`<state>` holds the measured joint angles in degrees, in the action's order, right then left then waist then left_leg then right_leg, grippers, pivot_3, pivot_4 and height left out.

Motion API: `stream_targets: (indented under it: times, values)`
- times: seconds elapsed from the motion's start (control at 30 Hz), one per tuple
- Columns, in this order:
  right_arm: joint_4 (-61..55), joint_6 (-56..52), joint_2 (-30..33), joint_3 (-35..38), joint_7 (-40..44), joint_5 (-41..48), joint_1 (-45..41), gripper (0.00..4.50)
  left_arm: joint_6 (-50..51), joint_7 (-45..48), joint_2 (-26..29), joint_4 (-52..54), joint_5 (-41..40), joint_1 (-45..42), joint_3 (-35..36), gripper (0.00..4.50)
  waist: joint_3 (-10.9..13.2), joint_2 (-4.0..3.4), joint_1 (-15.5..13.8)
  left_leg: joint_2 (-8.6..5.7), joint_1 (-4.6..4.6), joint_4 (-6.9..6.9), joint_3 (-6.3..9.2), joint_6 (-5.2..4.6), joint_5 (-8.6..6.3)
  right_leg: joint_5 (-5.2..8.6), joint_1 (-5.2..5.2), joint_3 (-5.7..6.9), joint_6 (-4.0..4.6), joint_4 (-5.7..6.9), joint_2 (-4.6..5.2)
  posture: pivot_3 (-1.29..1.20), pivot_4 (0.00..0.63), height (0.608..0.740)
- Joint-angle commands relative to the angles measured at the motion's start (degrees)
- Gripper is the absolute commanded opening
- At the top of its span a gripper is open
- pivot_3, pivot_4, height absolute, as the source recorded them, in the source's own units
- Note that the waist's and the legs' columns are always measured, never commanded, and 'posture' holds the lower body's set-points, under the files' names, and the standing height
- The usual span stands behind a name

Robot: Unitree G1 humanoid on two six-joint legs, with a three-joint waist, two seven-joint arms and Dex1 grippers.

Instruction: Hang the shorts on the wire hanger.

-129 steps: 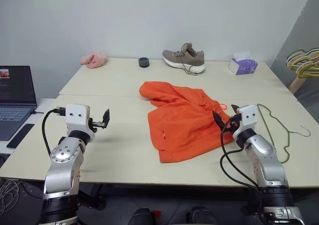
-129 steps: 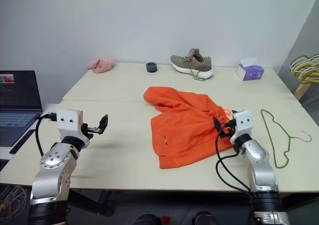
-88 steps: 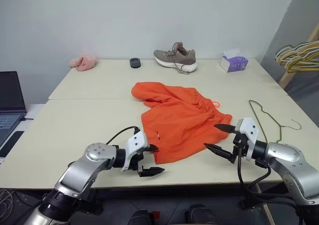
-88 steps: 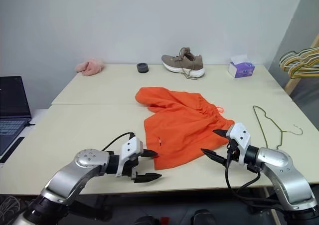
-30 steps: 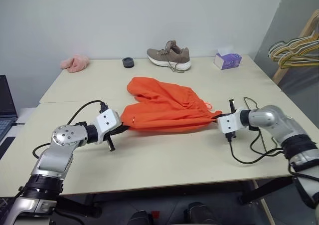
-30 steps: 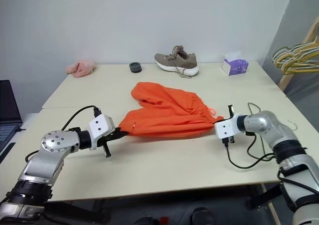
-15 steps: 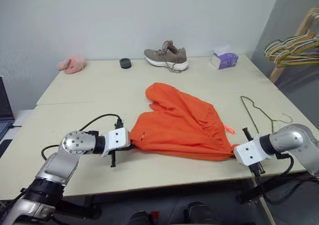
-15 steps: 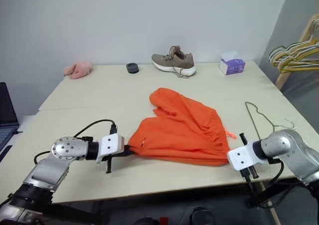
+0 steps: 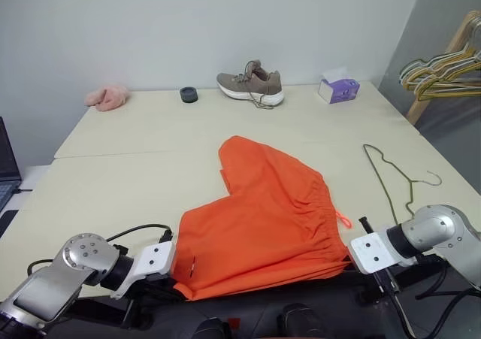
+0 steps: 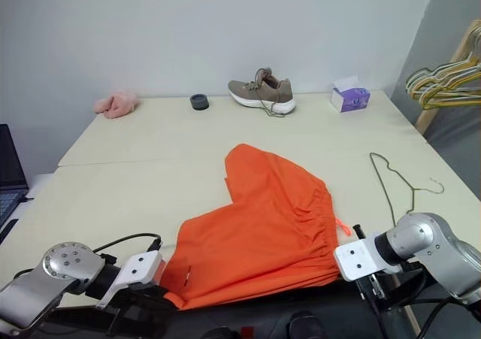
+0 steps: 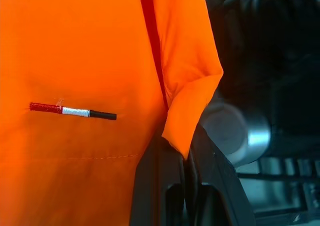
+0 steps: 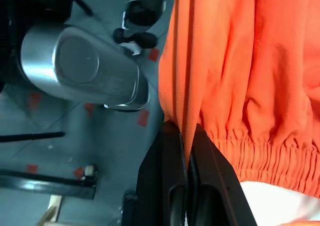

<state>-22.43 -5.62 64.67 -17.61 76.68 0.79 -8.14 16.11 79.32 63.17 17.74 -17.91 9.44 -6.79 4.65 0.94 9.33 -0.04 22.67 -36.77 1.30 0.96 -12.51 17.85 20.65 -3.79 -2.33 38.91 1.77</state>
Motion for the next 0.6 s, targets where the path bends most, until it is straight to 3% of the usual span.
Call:
stream_targets:
  times: [0.03, 0.13, 0.2, 0.43, 0.6]
  values:
    - [-0.77, 0.56, 0.40, 1.27, -0.47, -1.43, -0.28, 0.05, -0.47, -0.81, 0.92, 0.72, 0.70, 0.30, 1.71, 0.00, 0.04, 0.02, -0.17, 0.00, 0.00, -0.01, 0.00, 0.00, 0.00, 0.00, 0.00, -0.01, 0.00, 0.00, 0.00, -0.17, 0.043, 0.740]
    - [-1.19, -0.66, 0.89, 1.15, 0.41, -0.45, 0.91, 0.05, 2.73, -1.01, 1.18, 2.00, -0.78, 0.28, 1.56, 0.00, 0.09, 0.10, -0.51, 0.00, 0.00, -0.01, -0.01, 0.00, 0.00, 0.00, 0.00, -0.01, 0.00, 0.00, 0.00, -0.17, 0.043, 0.740]
    - [-1.50, -0.77, 1.06, 1.33, 0.81, 0.11, 1.53, 0.43, 5.42, -1.61, 1.00, 3.05, -2.14, 0.02, 1.72, 0.23, 0.16, 0.15, -0.74, 0.00, 0.00, -0.01, -0.01, 0.00, 0.00, 0.01, 0.00, 0.00, 0.01, -0.01, 0.00, -0.17, 0.043, 0.740]
    - [-2.71, -3.60, 0.59, 3.87, 2.66, 6.20, 2.23, 2.55, 11.83, -2.49, -0.14, 6.78, -6.79, -1.39, 3.18, 2.08, 0.45, 0.27, -1.16, 0.00, 0.00, -0.02, -0.02, 0.00, 0.00, 0.01, 0.00, -0.01, 0.00, 0.00, -0.02, -0.17, 0.043, 0.740]
    - [-4.24, -16.68, -2.68, 9.87, 1.31, 19.77, 0.11, 4.23, 18.33, -4.39, -2.64, 9.63, -14.52, -4.23, 5.89, 3.57, 0.50, 0.33, -1.27, 0.00, 0.01, -0.03, -0.02, 0.00, 0.00, -0.01, -0.03, 0.00, -0.03, 0.00, -0.02, -0.18, 0.041, 0.740]
